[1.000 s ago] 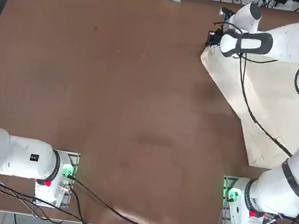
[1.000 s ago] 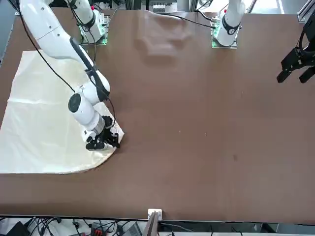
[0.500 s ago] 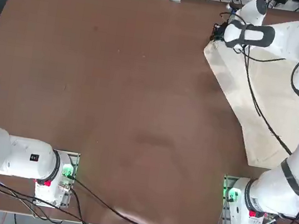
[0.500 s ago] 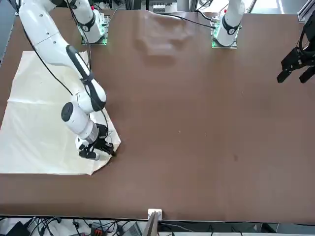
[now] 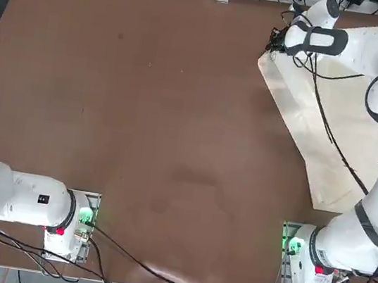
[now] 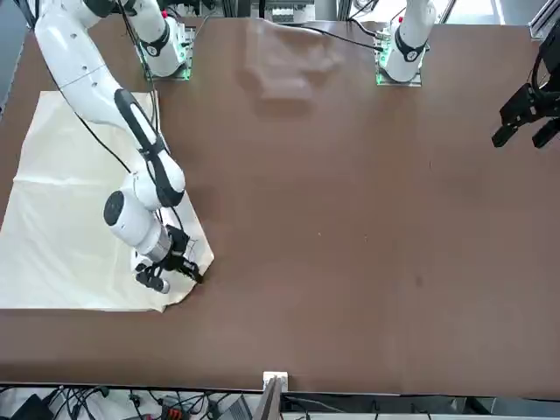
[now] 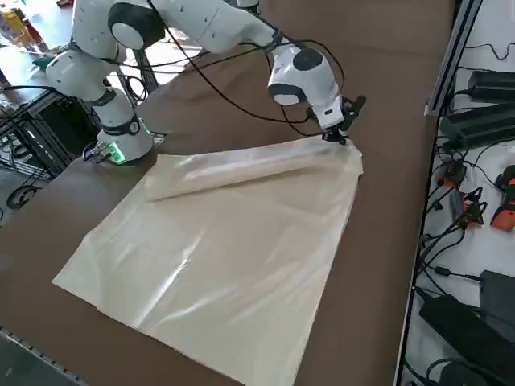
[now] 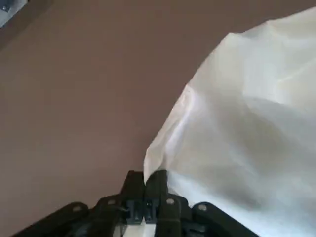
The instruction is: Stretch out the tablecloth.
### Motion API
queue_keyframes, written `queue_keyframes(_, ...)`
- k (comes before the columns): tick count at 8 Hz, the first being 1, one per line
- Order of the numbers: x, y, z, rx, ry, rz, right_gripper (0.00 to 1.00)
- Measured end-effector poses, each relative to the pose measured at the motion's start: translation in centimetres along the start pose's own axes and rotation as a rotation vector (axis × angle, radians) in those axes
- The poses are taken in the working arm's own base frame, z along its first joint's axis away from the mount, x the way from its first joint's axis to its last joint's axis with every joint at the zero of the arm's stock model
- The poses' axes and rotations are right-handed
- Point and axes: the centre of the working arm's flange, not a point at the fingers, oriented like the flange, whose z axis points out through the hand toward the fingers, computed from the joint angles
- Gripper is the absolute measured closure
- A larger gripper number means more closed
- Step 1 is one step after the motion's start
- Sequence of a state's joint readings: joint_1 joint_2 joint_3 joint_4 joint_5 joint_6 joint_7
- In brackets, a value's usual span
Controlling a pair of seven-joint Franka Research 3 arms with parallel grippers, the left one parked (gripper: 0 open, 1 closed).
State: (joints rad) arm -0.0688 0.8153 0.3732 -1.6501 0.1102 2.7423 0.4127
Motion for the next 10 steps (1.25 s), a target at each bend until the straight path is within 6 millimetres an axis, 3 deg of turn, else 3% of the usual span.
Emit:
queue_keyframes(5,1.4,-1.0,0.7,-0.001,-0.016,0.187,0.98)
queue_keyframes(10,2.7,-0.8,1.7,0.003,-0.022,0.347,0.98)
